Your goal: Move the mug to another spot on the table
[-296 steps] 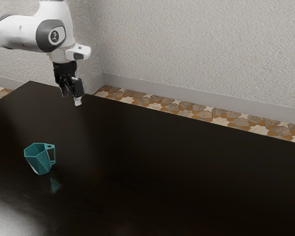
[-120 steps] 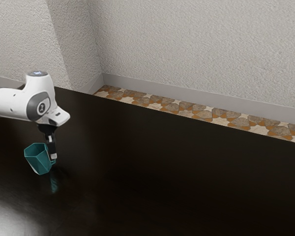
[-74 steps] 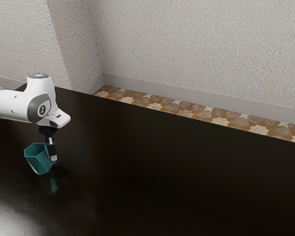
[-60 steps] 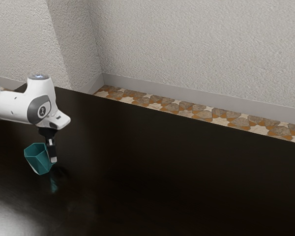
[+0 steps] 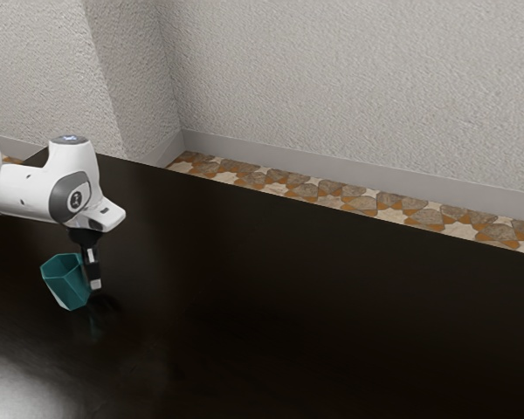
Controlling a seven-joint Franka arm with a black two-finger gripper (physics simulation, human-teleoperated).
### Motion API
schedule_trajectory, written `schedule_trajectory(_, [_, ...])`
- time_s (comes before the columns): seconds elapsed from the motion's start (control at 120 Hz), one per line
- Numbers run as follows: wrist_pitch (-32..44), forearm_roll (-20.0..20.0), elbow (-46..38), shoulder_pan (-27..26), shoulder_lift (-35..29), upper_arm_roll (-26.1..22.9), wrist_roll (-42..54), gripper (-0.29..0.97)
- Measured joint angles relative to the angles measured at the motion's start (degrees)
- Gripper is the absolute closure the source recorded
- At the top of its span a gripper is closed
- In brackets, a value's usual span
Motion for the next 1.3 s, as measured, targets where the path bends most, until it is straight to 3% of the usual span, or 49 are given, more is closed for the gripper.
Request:
schedule_trajectory(0.483, [-3.2,2.2,0.5,-2.4,0.1,1.6,-4.1,0.53])
schedule_trajectory(0.7, [-4.3,5.0,1.4,-4.5,1.2,3.0,-5.8,0.60])
schedule_trajectory(0.875, [-6.1,7.6,2.4,-8.5,1.5,5.8,-7.6,0.66])
schedule_trajectory(1.3, [-13.8,11.0,5.8,-22.5,-0.9,6.1,-12.9,0.75])
